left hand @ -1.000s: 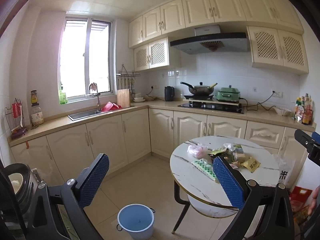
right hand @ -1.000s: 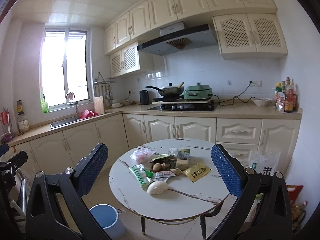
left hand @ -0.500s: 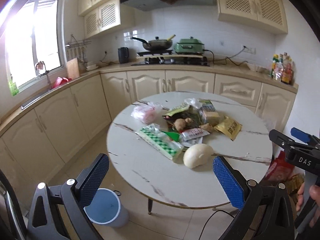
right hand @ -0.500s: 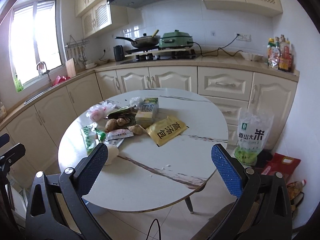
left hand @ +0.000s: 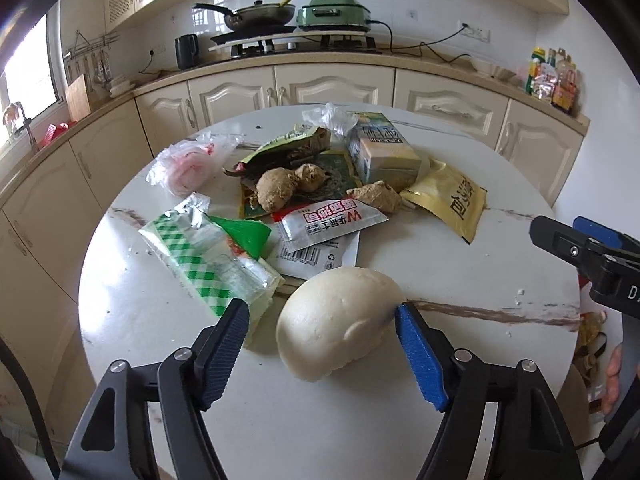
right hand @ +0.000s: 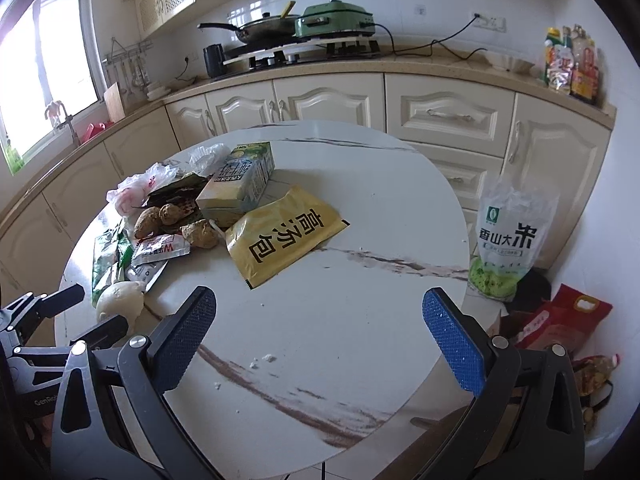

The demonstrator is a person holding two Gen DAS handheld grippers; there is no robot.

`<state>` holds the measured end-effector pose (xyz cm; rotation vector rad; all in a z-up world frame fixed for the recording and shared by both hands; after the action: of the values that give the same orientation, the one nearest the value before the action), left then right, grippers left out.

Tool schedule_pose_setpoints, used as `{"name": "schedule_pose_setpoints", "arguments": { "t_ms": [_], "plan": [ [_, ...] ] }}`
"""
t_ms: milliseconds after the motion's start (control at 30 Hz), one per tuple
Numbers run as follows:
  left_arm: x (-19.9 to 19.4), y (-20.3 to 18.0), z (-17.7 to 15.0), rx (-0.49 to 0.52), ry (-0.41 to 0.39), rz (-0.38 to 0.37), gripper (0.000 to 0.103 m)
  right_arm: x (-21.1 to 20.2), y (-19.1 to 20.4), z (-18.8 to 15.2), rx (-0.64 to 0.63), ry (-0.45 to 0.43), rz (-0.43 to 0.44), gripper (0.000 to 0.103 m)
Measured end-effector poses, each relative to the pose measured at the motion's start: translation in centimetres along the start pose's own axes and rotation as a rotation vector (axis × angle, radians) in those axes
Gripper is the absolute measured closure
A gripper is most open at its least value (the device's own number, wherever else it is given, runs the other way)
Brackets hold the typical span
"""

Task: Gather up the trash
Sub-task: 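Grasp the white steamed bun with the left gripper while the right gripper approaches the yellow bag, then lift the bun with the left gripper while the right gripper grasps the yellow snack bag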

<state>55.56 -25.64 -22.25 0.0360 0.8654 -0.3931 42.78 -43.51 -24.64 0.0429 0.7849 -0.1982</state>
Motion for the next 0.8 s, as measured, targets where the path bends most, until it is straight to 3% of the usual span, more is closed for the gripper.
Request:
{"name": "schedule_pose_setpoints", "arguments": {
  "t_ms": [67,233,433,700,800],
  "plan": [
    [1.3,-0.4,1.0,0.003,0.012,-0.025,0.044,1.1,0.1,0.3,-0.002,0.015,0.014,0.000],
    [1.5,-0.3,1.6,-0.002,0.001,-0.081,0.051,4.0,0.8,1.7,-0.029,0.064,0.051,0.000],
    [-1.9,2.4,0.7,-0.060,-0.026,-0.176,0.052,8.7,2.2,4.1,-0.095,0.163,0.065,0.000],
    [-5.6,6.6,0.0,-0.094,-0.089,-0.182,0.052,11.7,2.5,5.8,-0.112,0.208,0.118,0.000],
    [-5.9,7.1,-0.1,-0.104,-0.101,-0.174,0.052,12.0,2.5,5.7,-0.156,0.205,0.098,0.000]
  ]
}}
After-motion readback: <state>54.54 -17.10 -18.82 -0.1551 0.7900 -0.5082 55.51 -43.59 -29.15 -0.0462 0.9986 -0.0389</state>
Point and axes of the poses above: each gripper's, at about its wrist camera, not at the fingertips, and x roughly the way its jaws point, y to its left, z to its top, the point moved 5 cm from there along x, roughly the way its jaws point, and after that the axes turned 12 degrees about -x, right-handed, at the moved point
